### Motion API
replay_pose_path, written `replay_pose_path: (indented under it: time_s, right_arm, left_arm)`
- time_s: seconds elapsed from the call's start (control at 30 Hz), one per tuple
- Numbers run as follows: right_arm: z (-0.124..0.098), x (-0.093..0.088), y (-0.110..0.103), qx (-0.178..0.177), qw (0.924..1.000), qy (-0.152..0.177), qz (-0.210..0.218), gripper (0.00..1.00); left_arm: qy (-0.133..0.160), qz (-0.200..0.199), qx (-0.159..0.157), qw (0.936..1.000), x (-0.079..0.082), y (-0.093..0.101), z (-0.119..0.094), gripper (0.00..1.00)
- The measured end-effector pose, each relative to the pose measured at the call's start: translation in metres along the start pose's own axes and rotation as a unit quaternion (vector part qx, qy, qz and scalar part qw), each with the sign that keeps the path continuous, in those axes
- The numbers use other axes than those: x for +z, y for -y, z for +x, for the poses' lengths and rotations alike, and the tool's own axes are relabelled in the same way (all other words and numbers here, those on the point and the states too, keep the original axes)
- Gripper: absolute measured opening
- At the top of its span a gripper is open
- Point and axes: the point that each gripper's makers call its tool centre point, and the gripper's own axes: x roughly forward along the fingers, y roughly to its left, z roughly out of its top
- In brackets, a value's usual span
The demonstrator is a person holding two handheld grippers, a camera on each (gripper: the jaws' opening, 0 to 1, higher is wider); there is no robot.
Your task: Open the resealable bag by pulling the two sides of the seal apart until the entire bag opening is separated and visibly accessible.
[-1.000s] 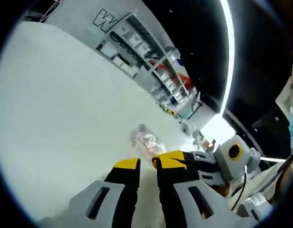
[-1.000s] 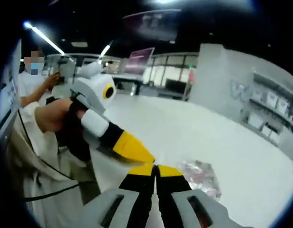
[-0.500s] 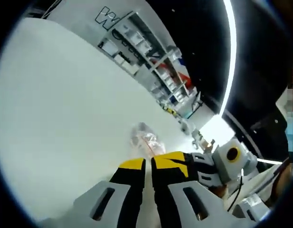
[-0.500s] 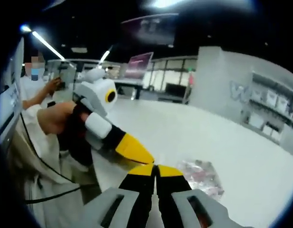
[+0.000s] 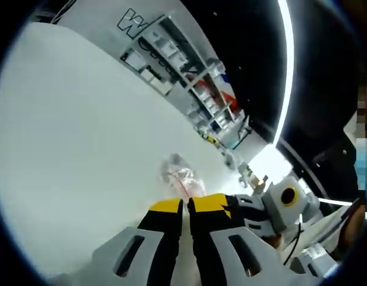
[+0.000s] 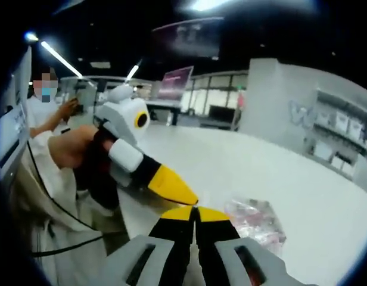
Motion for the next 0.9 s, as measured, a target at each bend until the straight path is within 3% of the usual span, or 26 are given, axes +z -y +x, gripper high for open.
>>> replay_pose_path:
  time_s: [0.9]
  right_arm:
    - [0.0007, -0.0038, -0.0001, 0.002, 0.9999, -0.001, 0.010, 0.00]
  left_arm:
    - [-0.009, -0.011, 0.003, 0.9999, -0.0025, -0.0042, 0.0016, 0.02]
